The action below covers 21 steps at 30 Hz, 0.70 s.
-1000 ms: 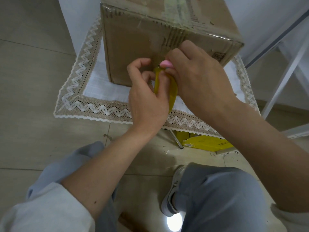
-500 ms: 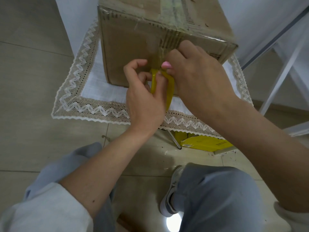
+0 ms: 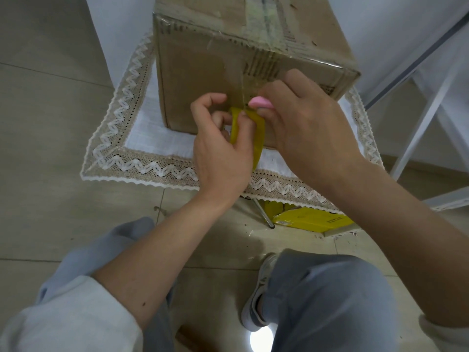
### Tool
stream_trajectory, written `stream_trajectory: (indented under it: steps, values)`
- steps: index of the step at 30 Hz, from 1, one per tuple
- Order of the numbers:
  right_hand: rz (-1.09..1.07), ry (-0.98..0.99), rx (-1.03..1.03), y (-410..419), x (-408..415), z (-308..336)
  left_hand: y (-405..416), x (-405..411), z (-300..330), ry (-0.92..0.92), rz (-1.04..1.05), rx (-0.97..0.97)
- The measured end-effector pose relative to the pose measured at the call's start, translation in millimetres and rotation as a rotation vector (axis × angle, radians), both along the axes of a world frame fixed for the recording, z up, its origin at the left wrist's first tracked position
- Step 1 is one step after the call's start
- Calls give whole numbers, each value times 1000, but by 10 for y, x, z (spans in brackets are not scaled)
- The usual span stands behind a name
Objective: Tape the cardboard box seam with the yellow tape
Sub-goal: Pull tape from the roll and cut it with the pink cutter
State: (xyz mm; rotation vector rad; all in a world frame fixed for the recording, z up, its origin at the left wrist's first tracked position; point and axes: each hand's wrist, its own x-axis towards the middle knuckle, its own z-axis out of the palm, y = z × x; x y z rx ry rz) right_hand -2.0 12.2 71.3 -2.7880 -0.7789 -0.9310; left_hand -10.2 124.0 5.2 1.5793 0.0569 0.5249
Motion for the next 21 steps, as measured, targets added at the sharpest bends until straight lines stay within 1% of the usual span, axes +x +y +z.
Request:
stream_trajectory:
  steps: [5,10,17,21]
  values:
    - [-10,14,-5,33,-5,22,0,1,-2,0,-1,-1]
    - [-28,-19,26,22,-42,66,8,0,-9,-12,-4,23]
    - [9,34,1,34,20,-20,16,4,-3,-24,1,62]
    - [5,26,-44,40,50,-37,15,-3,5,-13,4,81]
